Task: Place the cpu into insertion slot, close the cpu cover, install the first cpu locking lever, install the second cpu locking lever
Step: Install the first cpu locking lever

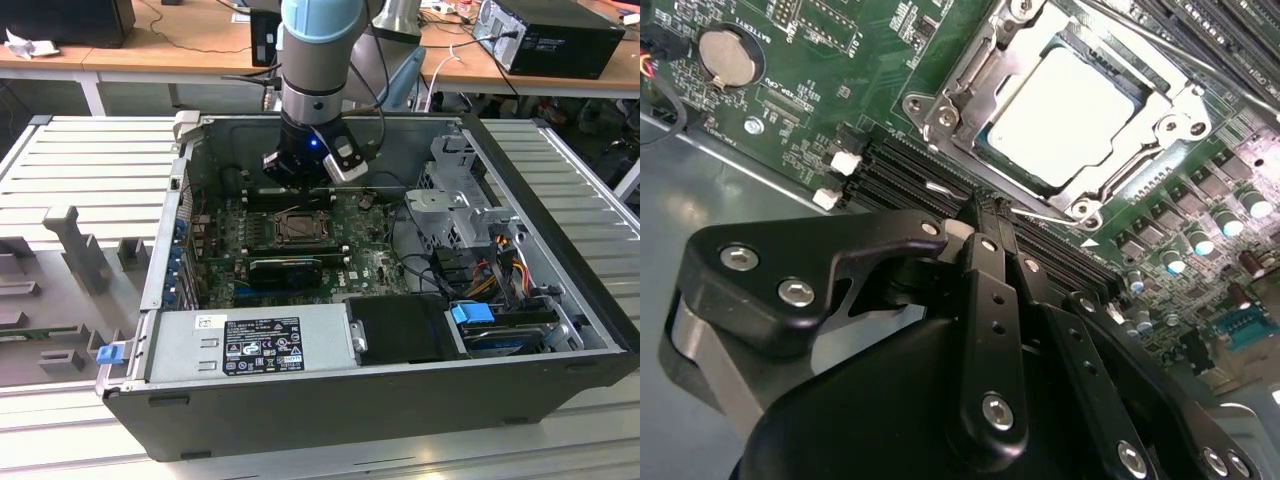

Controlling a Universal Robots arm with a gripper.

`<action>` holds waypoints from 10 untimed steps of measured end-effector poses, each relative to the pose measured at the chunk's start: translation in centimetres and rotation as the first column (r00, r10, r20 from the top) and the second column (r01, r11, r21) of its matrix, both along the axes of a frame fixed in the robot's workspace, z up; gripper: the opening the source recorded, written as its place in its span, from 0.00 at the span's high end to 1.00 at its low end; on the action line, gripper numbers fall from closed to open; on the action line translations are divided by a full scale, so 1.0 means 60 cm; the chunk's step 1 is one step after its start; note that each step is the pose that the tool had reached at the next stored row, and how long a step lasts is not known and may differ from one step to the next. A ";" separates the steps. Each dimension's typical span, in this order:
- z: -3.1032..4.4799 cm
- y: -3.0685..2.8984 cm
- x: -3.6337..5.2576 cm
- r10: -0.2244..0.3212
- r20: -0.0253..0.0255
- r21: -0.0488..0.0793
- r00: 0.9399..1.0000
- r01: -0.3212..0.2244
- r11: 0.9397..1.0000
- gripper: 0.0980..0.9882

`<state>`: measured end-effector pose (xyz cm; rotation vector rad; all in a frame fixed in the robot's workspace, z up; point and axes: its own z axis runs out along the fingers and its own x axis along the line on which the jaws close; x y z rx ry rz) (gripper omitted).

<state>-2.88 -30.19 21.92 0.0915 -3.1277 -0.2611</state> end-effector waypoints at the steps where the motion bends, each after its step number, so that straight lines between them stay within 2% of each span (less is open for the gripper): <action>1: 0.000 0.0001 -0.001 0.000 0.001 0.001 1.000 0.000 1.000 0.99; 7: 0.003 0.0036 -0.003 0.007 0.007 0.002 1.000 -0.007 1.000 0.99; 10: 0.003 0.0070 0.004 0.012 0.008 0.002 1.000 -0.012 1.000 0.99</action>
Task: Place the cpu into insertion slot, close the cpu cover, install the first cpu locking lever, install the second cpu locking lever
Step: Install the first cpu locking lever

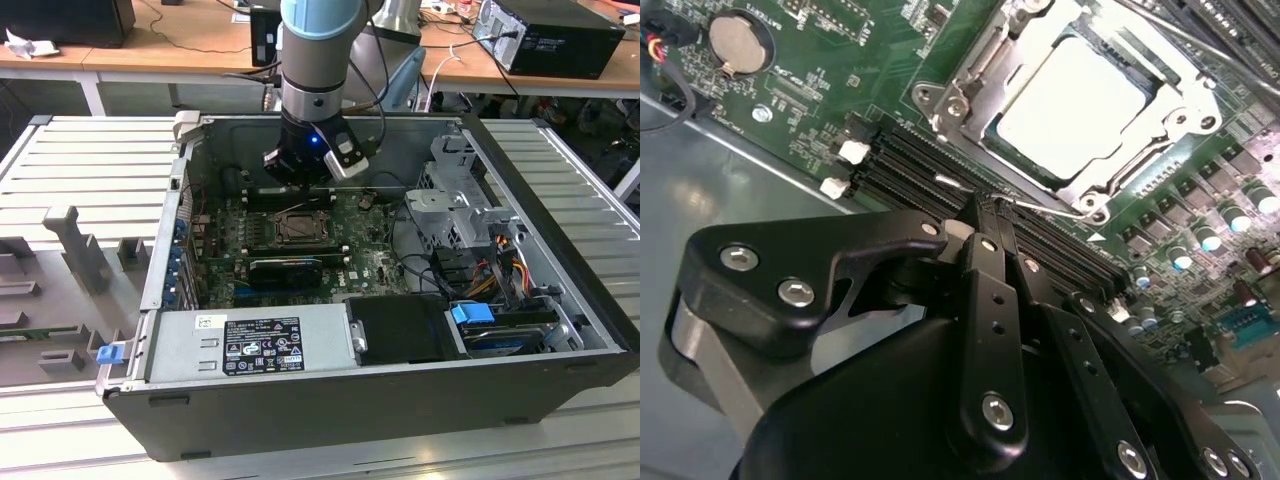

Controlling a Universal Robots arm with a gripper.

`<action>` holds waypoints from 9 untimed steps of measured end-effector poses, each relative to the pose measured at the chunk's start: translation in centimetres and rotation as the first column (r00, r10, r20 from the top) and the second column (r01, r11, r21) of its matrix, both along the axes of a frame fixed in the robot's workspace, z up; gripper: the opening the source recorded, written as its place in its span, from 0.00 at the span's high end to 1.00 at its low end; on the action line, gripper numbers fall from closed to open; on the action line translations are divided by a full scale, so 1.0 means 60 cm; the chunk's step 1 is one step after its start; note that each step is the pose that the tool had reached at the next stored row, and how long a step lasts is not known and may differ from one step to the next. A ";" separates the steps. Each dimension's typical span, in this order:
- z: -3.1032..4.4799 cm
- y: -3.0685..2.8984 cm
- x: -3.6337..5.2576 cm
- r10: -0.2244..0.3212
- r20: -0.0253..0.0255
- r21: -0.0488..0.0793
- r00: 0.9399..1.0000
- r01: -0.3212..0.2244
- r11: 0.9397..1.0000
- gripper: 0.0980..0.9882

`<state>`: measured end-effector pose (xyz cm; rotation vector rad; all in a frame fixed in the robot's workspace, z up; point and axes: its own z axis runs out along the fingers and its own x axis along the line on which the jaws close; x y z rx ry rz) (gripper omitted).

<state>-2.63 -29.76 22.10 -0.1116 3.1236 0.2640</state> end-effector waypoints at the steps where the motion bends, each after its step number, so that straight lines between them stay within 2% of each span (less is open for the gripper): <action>1: 0.000 0.0003 0.002 0.000 0.000 0.000 1.000 0.000 1.000 0.99; 6: -0.004 0.0005 0.009 0.000 0.002 0.000 1.000 0.000 1.000 0.99; 9: -0.009 0.0005 0.011 0.000 0.006 0.000 1.000 0.000 1.000 0.99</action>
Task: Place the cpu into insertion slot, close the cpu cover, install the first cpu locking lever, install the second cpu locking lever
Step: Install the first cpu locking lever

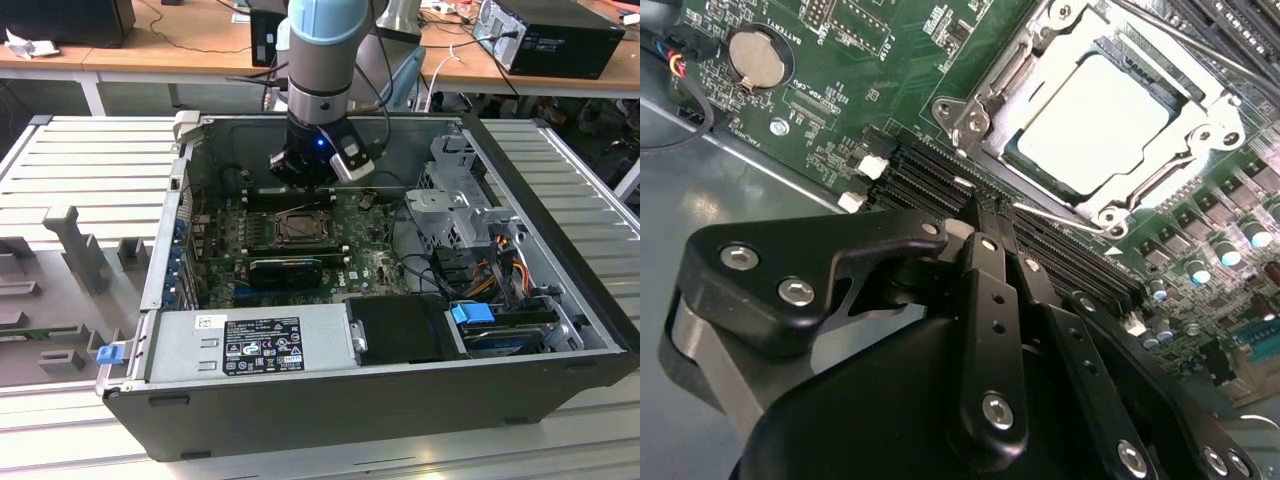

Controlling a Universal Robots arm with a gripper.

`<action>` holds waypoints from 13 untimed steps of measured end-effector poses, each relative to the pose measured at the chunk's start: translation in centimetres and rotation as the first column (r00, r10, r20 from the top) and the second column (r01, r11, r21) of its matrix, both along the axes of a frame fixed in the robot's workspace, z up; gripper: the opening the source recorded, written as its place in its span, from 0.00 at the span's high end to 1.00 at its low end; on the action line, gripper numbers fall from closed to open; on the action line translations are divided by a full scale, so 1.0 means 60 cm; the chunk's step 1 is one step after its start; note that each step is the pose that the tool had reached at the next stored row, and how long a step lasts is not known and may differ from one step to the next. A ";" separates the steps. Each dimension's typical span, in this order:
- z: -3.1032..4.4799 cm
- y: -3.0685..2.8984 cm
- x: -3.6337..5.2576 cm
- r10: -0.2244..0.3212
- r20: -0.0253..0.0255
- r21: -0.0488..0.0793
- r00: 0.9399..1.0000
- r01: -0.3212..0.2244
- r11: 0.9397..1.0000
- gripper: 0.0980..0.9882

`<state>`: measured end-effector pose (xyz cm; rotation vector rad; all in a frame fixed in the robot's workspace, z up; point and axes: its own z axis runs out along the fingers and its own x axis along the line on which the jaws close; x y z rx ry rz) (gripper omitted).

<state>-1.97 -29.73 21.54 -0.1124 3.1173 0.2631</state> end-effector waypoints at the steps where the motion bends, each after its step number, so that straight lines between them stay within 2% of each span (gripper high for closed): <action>1: -0.002 0.0000 0.000 0.000 0.002 0.000 1.000 0.000 1.000 0.99; 7: -0.010 0.0000 0.000 0.000 0.012 -0.002 1.000 0.000 1.000 0.99; 13: -0.015 0.0000 0.000 0.000 0.012 -0.005 1.000 0.000 1.000 0.99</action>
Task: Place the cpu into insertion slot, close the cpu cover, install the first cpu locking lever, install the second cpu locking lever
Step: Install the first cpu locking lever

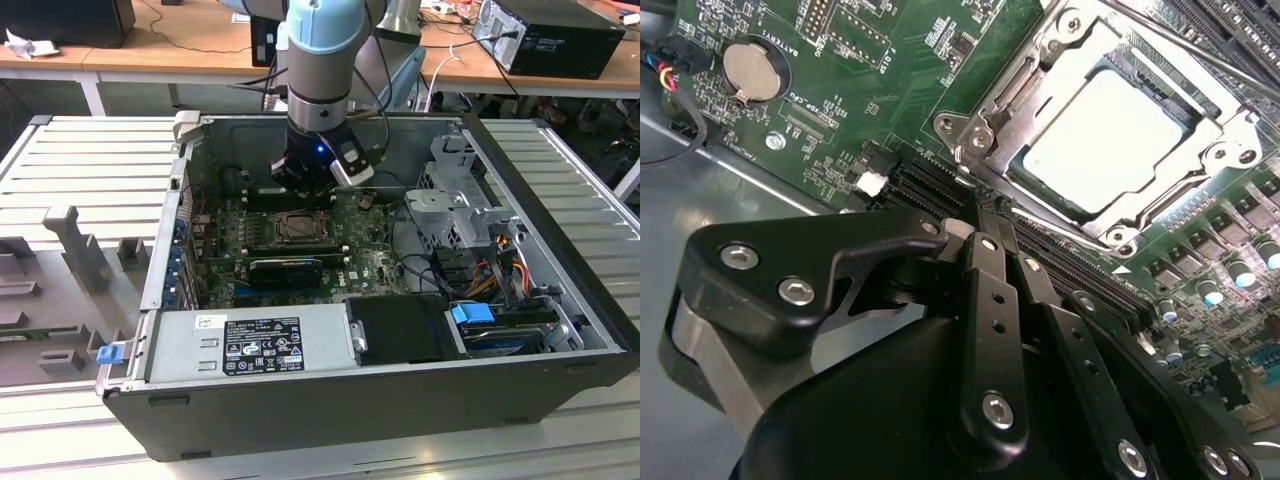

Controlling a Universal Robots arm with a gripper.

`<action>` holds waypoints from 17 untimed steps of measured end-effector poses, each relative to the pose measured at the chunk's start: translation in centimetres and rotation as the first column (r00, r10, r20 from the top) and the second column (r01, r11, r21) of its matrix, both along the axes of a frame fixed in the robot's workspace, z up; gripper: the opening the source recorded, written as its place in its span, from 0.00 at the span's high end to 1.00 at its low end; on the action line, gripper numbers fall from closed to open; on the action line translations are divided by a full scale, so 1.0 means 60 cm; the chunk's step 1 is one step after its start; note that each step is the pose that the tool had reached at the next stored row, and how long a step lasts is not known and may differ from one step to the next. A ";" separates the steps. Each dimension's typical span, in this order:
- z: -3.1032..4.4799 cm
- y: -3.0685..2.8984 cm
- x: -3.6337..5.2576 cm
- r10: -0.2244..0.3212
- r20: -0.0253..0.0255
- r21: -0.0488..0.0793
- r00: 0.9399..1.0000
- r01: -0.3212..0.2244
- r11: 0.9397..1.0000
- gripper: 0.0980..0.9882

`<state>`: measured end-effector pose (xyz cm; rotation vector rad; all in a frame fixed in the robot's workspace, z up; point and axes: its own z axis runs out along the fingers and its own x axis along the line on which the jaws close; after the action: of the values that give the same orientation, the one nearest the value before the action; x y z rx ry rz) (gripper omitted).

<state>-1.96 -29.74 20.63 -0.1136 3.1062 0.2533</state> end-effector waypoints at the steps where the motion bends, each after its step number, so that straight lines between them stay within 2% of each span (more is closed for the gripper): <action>1: 0.000 0.0001 0.000 0.000 0.000 -0.001 1.000 0.000 1.000 0.99; 4: -0.002 0.0000 0.000 0.000 0.000 -0.008 1.000 0.000 1.000 0.99; 6: -0.007 0.0001 0.001 0.000 0.000 -0.035 1.000 0.000 0.999 0.99; 9: -0.009 0.0013 0.001 0.000 0.000 -0.039 1.000 0.000 0.999 0.99; 13: -0.008 0.0024 0.001 0.000 0.000 -0.037 1.000 0.000 0.999 0.99; 15: 0.000 0.0025 0.001 0.000 0.000 -0.037 1.000 0.000 0.999 0.99; 17: 0.013 0.0024 0.001 0.000 0.000 -0.037 1.000 0.000 0.999 0.99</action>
<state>-1.93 -29.59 21.43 -0.1143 3.1116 0.1955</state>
